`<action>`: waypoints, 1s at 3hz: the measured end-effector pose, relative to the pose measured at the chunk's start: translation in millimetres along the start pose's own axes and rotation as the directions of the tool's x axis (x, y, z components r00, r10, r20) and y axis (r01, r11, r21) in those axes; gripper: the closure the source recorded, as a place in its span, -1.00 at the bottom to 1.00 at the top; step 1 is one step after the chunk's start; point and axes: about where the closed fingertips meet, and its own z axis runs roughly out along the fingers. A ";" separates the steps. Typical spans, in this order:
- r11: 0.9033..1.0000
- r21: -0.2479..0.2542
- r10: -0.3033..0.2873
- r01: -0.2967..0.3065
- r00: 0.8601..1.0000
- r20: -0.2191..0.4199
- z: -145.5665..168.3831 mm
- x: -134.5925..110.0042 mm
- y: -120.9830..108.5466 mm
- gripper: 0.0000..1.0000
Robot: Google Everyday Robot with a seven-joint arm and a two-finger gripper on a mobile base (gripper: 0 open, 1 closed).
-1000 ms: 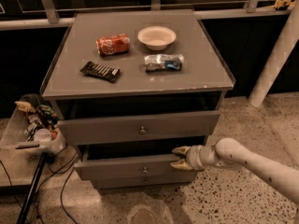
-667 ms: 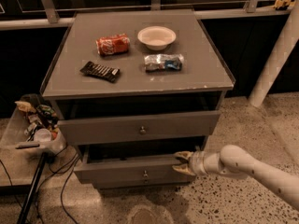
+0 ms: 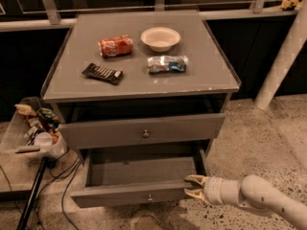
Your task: Open middle drawer
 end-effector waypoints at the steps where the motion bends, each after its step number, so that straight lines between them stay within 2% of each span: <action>1: 1.000 0.000 0.000 0.000 1.000 0.000 0.1 -0.1 0.0 0.64; 3: 1.000 0.000 0.000 0.000 1.000 0.000 0.1 -0.1 0.0 -0.30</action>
Offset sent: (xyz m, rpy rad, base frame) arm 0.0000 0.0001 0.0000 0.0000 0.0000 0.0000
